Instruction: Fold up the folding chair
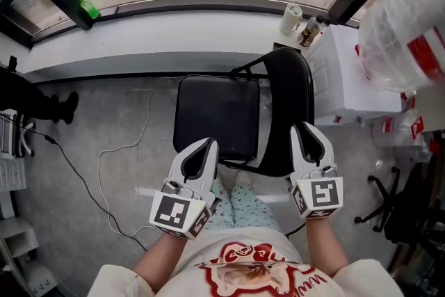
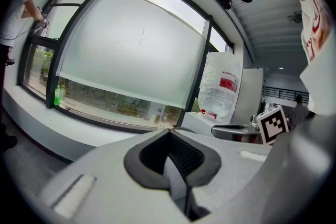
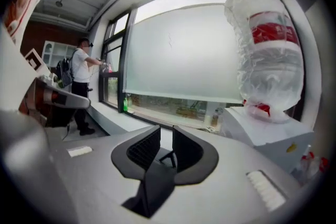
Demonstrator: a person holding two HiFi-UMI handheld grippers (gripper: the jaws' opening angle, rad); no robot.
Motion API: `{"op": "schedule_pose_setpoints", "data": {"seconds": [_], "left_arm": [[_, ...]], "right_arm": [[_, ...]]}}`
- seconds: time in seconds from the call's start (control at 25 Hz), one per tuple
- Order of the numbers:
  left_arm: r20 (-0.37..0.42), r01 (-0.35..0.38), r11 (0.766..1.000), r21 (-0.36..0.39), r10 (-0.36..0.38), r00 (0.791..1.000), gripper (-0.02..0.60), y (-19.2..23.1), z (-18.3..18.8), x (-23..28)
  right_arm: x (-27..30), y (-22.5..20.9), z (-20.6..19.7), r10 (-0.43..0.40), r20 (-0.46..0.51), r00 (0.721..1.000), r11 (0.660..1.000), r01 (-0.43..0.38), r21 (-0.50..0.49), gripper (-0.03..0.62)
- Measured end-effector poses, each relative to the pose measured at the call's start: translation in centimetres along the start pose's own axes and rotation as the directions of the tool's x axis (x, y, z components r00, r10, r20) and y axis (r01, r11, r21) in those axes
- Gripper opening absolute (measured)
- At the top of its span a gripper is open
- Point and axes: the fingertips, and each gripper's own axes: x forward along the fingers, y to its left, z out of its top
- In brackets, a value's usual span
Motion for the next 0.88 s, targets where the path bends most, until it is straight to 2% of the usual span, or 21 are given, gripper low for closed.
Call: {"op": "schedule_pose_setpoints", "data": {"seconds": [0.08, 0.28, 0.44, 0.64, 0.88], "left_arm": [[-0.015, -0.001, 1.000, 0.002, 0.001, 1.000, 0.002, 0.1, -0.5, 0.4], [-0.040, -0.009, 1.000, 0.004, 0.010, 0.999, 0.002, 0.6, -1.4, 1.2], [-0.052, -0.024, 1.000, 0.003, 0.024, 0.998, 0.002, 1.2, -2.2, 1.6], [-0.074, -0.047, 0.999, -0.007, 0.046, 0.996, 0.002, 2.3, -3.5, 2.1], [-0.108, -0.081, 0.996, -0.034, 0.077, 0.991, 0.002, 4.6, -6.8, 2.4]], "right_arm": [[0.5, -2.3, -1.9, -0.039, -0.060, 0.997, 0.999, 0.038, -0.010, 0.096], [1.3, -6.2, -5.8, -0.113, -0.169, 0.979, 0.993, 0.117, 0.014, 0.224], [2.8, -7.0, -10.2, -0.060, -0.290, 0.955, 0.988, 0.097, 0.116, 0.320], [3.9, -6.4, -12.7, 0.055, -0.385, 0.921, 0.962, 0.054, 0.268, 0.322], [4.2, -5.2, -13.3, 0.117, -0.444, 0.889, 0.956, 0.019, 0.292, 0.213]]}}
